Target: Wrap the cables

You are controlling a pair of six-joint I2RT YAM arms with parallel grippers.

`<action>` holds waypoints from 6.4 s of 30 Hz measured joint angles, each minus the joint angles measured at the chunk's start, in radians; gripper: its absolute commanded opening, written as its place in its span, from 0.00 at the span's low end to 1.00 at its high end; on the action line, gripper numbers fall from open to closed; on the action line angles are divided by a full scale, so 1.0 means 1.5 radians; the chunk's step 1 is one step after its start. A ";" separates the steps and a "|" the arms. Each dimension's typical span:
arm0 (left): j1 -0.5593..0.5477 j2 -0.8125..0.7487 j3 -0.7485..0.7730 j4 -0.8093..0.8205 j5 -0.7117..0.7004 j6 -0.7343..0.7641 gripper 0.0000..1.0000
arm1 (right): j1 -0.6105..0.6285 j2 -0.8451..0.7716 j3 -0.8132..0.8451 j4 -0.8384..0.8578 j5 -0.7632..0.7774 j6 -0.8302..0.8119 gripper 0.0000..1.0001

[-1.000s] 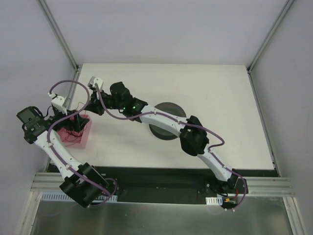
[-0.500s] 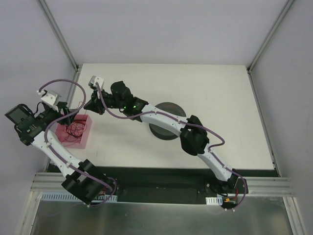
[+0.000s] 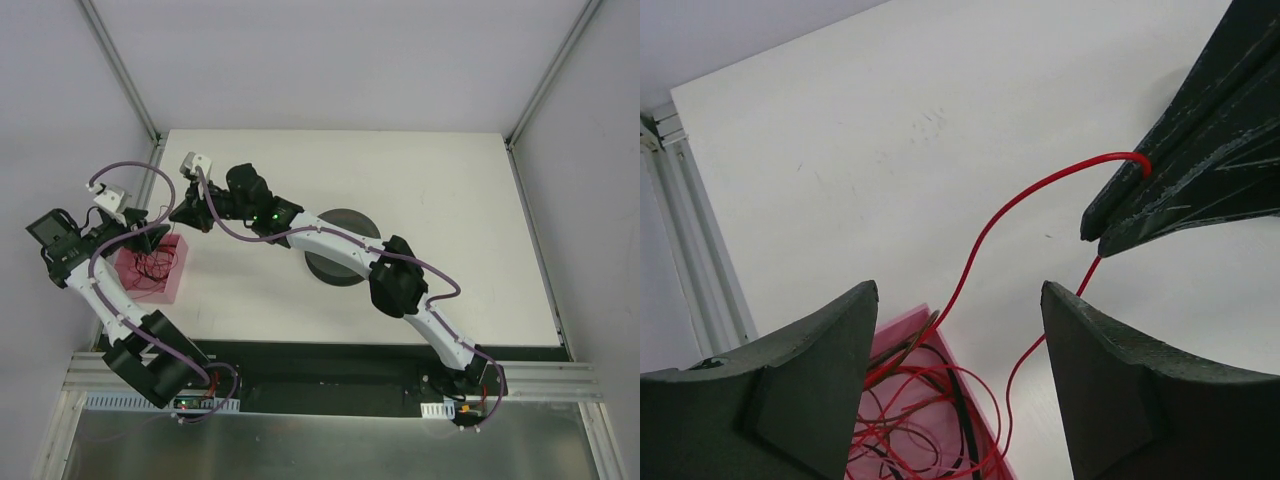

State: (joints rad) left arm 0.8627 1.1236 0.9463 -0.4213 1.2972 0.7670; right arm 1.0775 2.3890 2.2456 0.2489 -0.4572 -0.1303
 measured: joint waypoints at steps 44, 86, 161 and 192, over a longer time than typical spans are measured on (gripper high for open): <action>0.050 0.196 -0.032 0.026 -0.227 0.117 0.14 | -0.028 -0.001 0.095 -0.001 0.018 0.012 0.00; -0.004 0.051 0.058 0.003 -0.035 -0.122 0.68 | -0.045 -0.020 0.112 0.037 0.046 0.053 0.00; 0.068 0.190 -0.092 0.125 -0.359 -0.065 0.35 | -0.101 -0.081 0.190 0.236 0.126 -0.123 0.00; 0.068 0.243 -0.046 0.117 -0.403 -0.070 0.33 | -0.174 -0.161 0.124 0.272 0.132 -0.170 0.00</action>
State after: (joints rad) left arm 0.9642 1.4876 0.8772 -0.2462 0.6922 0.6624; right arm 0.8158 2.1475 2.4321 0.6571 -0.2596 -0.3847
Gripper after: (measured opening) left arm 0.333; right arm 0.010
